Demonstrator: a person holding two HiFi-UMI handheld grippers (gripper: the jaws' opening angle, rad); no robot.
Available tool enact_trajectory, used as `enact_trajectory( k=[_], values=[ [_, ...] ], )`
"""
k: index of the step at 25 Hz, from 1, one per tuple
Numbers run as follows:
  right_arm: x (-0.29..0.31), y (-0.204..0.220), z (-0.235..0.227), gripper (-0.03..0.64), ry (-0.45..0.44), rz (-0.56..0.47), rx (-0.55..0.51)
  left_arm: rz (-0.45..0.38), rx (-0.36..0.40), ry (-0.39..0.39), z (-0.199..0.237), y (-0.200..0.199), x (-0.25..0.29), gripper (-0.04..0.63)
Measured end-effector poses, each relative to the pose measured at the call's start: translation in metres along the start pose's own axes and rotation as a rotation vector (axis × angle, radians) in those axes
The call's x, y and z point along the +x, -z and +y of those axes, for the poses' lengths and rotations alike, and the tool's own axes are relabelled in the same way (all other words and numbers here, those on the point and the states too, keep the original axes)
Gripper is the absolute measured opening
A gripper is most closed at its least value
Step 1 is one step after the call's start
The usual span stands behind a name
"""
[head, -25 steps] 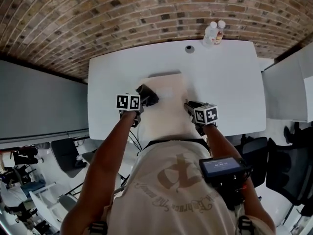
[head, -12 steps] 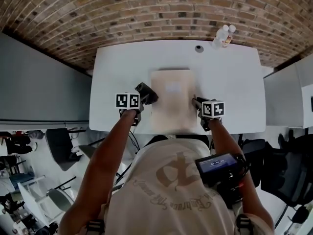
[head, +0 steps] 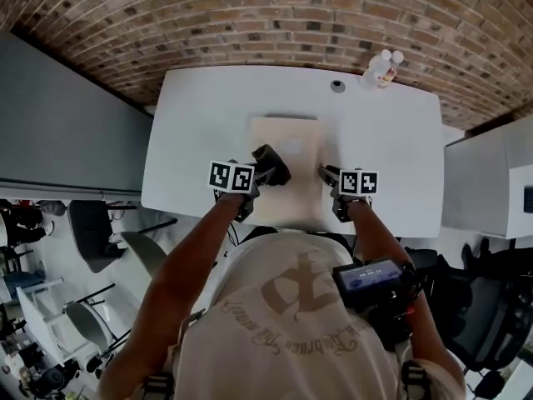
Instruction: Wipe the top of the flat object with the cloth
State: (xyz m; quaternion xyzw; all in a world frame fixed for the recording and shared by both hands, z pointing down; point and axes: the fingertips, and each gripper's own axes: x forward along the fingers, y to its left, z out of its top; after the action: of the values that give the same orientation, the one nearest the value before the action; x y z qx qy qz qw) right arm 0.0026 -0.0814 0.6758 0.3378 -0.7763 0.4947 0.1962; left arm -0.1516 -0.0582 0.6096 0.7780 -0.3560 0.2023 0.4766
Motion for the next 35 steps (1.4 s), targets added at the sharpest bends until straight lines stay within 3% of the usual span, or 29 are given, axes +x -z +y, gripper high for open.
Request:
enact_trajectory(
  k=[5,13,24,35],
  values=[
    [-0.002,-0.037,-0.019,0.135,-0.061,-0.015,0.046,0.050,0.019,0.032,-0.042,0.005,0.039,0.104],
    [0.030,-0.070,-0.015,0.137,-0.153,0.047,-0.011,0.139,0.133,0.109,-0.092,0.006,0.095,0.104],
    [0.046,-0.070,-0.021,0.152,-0.124,0.107,-0.052,0.229,0.131,0.076,-0.076,0.011,0.126,0.104],
    [0.047,-0.069,-0.022,0.158,-0.097,0.121,-0.116,0.231,0.063,-0.008,-0.038,0.015,0.096,0.104]
  ],
)
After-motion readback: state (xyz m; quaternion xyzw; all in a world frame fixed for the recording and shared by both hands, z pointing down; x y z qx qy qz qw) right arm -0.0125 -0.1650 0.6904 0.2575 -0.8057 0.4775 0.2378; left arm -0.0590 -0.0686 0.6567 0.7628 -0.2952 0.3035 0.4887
